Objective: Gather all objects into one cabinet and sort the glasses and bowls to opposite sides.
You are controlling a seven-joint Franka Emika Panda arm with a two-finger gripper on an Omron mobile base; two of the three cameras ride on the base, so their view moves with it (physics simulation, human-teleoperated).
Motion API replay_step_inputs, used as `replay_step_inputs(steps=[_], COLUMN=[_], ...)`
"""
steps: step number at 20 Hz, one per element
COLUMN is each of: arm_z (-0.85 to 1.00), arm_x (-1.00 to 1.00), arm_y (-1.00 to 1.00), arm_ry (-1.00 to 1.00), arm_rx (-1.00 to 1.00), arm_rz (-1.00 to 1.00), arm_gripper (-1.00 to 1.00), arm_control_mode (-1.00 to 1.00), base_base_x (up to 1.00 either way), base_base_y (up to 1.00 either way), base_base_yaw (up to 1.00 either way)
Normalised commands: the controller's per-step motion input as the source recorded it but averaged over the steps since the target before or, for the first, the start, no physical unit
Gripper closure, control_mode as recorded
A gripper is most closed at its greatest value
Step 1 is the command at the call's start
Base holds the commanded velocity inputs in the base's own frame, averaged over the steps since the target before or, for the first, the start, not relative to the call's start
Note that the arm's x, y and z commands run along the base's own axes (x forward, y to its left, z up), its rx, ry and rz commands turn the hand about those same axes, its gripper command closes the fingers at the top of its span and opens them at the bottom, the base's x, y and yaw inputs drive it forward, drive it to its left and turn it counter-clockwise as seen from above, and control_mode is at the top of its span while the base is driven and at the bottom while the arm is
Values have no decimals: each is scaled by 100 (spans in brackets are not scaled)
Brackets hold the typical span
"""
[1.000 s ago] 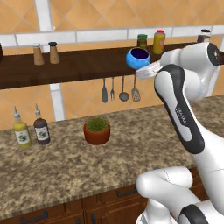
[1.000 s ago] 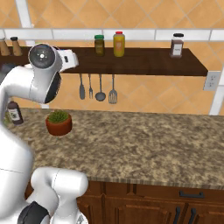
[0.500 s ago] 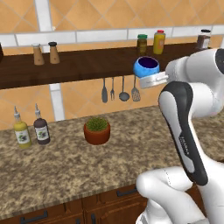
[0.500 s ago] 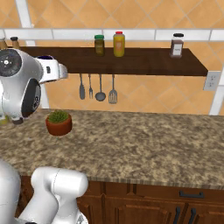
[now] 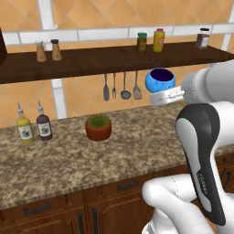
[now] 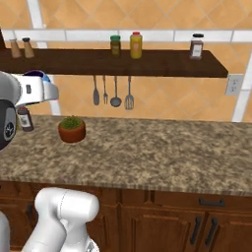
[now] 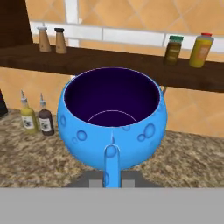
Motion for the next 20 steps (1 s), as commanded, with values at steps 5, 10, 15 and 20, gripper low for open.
replay_step_inputs(steps=[5,10,15,20], arm_z=[0,0,0,0], arm_x=[0,0,0,0], arm_y=[0,0,0,0], arm_ry=[0,0,0,0], arm_rx=[0,0,0,0], arm_rz=[0,0,0,0], arm_gripper=[100,100,100,100], arm_control_mode=[100,100,100,100], base_base_x=[-100,-99,-81,-52], base_base_y=[8,39,88,100], base_base_yaw=[0,0,0,0])
